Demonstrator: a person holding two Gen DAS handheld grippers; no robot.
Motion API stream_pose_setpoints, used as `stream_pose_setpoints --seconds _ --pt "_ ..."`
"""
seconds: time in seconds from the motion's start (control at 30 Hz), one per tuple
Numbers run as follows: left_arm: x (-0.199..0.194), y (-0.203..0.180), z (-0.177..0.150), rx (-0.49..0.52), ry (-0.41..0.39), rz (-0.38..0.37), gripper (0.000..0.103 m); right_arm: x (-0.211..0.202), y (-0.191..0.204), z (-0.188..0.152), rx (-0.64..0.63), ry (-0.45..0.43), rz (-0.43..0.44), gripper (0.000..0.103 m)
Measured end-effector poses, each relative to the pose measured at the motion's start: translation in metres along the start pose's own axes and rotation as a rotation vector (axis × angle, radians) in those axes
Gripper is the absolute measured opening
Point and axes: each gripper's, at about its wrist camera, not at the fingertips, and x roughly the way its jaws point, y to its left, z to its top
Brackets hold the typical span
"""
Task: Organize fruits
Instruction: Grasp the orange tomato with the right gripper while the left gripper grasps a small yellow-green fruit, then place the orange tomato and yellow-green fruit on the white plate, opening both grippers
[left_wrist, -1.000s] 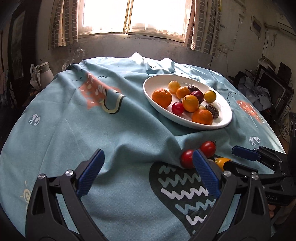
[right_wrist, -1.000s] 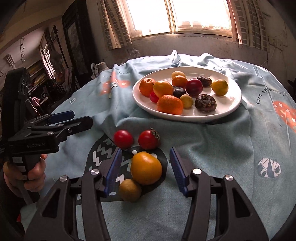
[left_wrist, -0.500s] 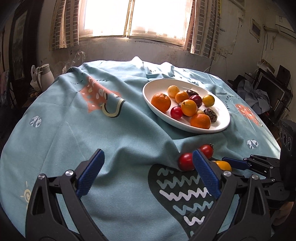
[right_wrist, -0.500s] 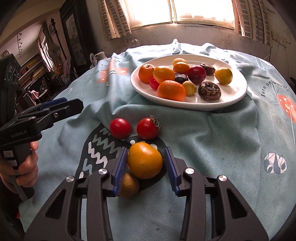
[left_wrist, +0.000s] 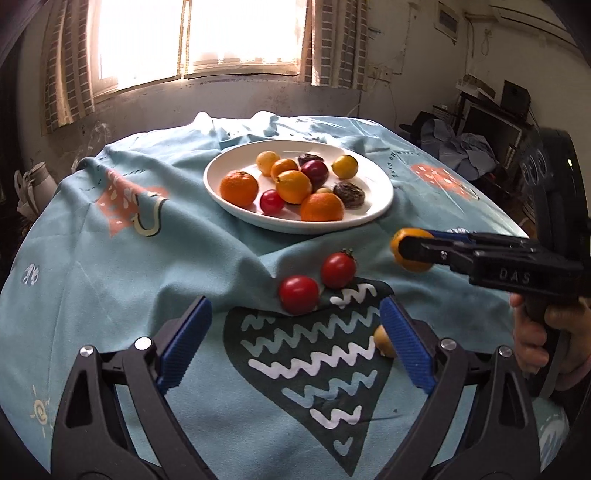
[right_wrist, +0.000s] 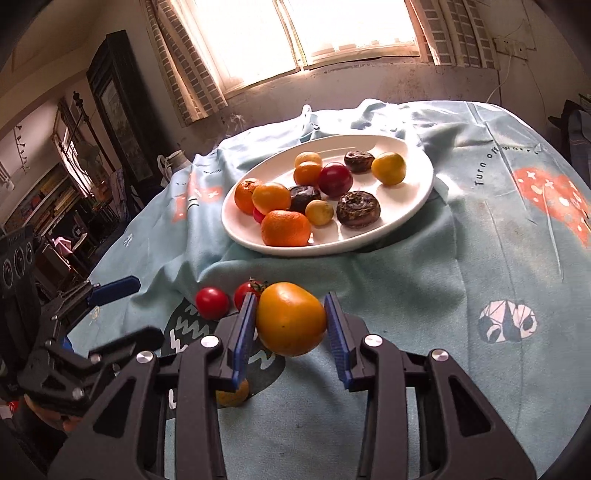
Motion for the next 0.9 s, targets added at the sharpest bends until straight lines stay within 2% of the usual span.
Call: stream_pose_setpoints --seconds 0.03,0.07,0.13,0.17,0.27,0.4,0.67,0.9 --pt "0.0 -0.011 -0.003 0.05 -0.001 -0.009 0.081 -0.002 -0.002 0.0 0.008 -0.004 -0.003 0.038" --pt "0.002 -0.022 -0.006 0.095 0.005 -0.029 0.067 -0.003 -0.004 0.001 0.015 -0.006 -0.005 0.038" --pt "0.006 -0.036 -0.01 0.146 0.037 -0.084 0.048 -0.006 -0.005 0.001 0.022 -0.009 -0.006 0.038" --pt "0.008 -0.041 -0.011 0.157 0.048 -0.1 0.044 -0.007 -0.005 0.001 0.023 -0.011 -0.008 0.038" --pt "0.016 -0.048 -0.014 0.181 0.069 -0.107 0.043 -0.008 -0.005 0.002 0.024 -0.015 -0.006 0.038" --pt "0.025 -0.05 -0.015 0.164 0.105 -0.144 0.042 -0.011 -0.005 0.002 0.026 -0.02 0.0 0.038" --pt "0.037 -0.059 -0.017 0.192 0.132 -0.126 0.042 -0.015 -0.004 0.002 0.029 -0.023 0.006 0.038" --pt "0.045 -0.06 -0.017 0.185 0.162 -0.117 0.032 -0.016 -0.005 0.001 0.03 -0.025 0.009 0.038"
